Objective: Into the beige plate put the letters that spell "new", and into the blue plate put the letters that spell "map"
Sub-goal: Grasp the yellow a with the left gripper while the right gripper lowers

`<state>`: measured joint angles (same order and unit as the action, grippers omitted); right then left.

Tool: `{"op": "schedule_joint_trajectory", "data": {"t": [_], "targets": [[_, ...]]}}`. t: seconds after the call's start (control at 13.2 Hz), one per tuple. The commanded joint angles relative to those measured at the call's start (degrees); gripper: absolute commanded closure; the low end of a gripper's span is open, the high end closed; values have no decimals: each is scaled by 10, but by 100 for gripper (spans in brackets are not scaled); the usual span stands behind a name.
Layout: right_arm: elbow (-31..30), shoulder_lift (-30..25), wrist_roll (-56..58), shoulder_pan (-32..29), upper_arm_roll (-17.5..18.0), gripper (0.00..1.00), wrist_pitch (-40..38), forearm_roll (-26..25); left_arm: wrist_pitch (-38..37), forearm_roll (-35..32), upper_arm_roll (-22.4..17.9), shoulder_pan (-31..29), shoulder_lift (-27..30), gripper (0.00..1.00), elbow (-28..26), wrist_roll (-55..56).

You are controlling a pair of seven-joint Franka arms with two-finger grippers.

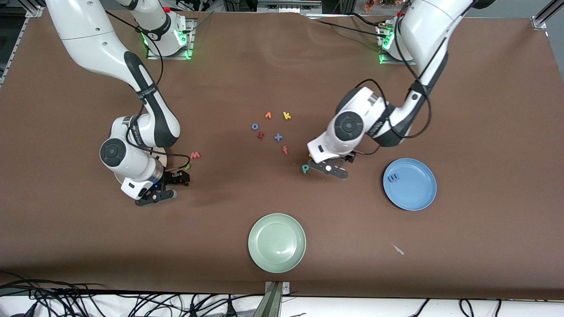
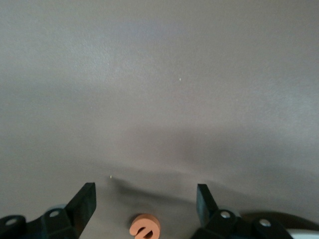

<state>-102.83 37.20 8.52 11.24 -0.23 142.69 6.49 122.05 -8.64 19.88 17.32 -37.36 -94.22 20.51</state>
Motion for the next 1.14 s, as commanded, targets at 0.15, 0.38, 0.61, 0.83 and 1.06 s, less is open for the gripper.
{"op": "schedule_joint_trajectory", "data": {"t": [0.15, 0.38, 0.61, 0.83, 1.06], "targets": [[-33, 1, 6, -4, 3, 15, 10, 17, 71, -30, -6, 29, -73, 1, 29, 30], [-61, -13, 6, -4, 3, 16, 6, 17, 72, -51, -6, 28, -74, 15, 24, 30], [-75, -32, 6, -4, 3, 17, -13, 17, 71, -51, -6, 32, -73, 41, 19, 30], [-75, -47, 9, -4, 1, 19, -46, 17, 70, -51, -6, 42, -74, 43, 10, 30], [-74, -46, 12, -4, 1, 26, -45, 17, 64, -52, -6, 45, -73, 73, 9, 35]]}}
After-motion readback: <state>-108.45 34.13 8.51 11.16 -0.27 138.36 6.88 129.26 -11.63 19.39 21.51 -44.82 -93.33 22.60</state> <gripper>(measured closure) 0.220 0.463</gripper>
